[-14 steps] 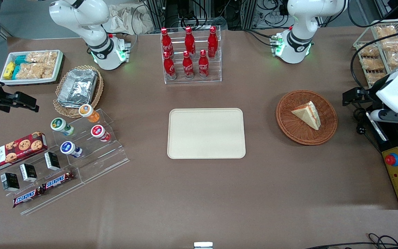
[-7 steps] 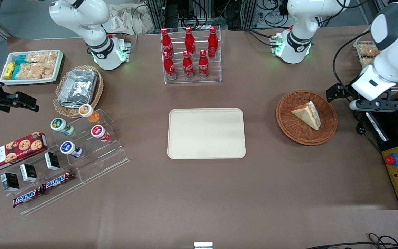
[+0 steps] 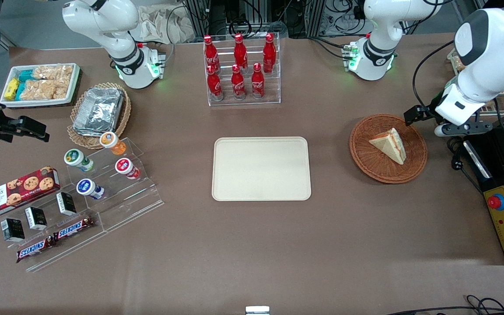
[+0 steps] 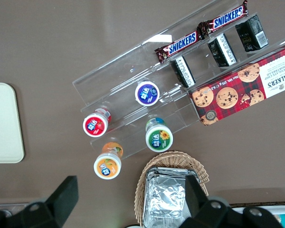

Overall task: Place sandwich from basket to tray
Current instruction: 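Lower the open left gripper over the wrapped sandwich in the basket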

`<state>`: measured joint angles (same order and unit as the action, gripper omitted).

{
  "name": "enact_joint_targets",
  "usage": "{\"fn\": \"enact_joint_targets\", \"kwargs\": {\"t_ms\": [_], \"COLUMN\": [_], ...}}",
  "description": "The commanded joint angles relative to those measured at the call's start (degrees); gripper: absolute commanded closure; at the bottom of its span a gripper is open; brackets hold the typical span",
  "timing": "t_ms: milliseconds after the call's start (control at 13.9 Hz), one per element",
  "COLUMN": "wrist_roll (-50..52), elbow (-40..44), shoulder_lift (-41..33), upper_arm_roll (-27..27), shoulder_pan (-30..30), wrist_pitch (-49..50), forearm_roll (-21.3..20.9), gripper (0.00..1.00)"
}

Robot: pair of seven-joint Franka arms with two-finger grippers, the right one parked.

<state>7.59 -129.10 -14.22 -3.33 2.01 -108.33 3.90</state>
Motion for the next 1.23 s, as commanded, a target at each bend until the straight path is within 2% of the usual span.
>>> {"fn": "enact_joint_targets", "kwargs": {"t_ms": [0,433,577,794,1010,1155], "wrist_roll": [6.19,15.6,19.46,20.01,20.01,20.44], "elbow": [-3.69,-9.94,-10.12,-10.03,-10.12,-10.12], "shoulder_lift": [-0.46,5.51,7.53,10.69,14.3,15.53], "upper_arm_roll": [-0.1,0.34,2.96,7.27,7.72,7.72], "shoulder_pan": [0.37,0.81,0.72,0.72,0.72,0.63], "wrist_pitch": [-2.84,-11.8,-13.13,-14.09,-16.82,-16.82], "forearm_roll": [1.81,4.45,7.86,13.58,17.88,19.21], "gripper": [0.0,0.0,0.0,0.0,0.0,0.0]}}
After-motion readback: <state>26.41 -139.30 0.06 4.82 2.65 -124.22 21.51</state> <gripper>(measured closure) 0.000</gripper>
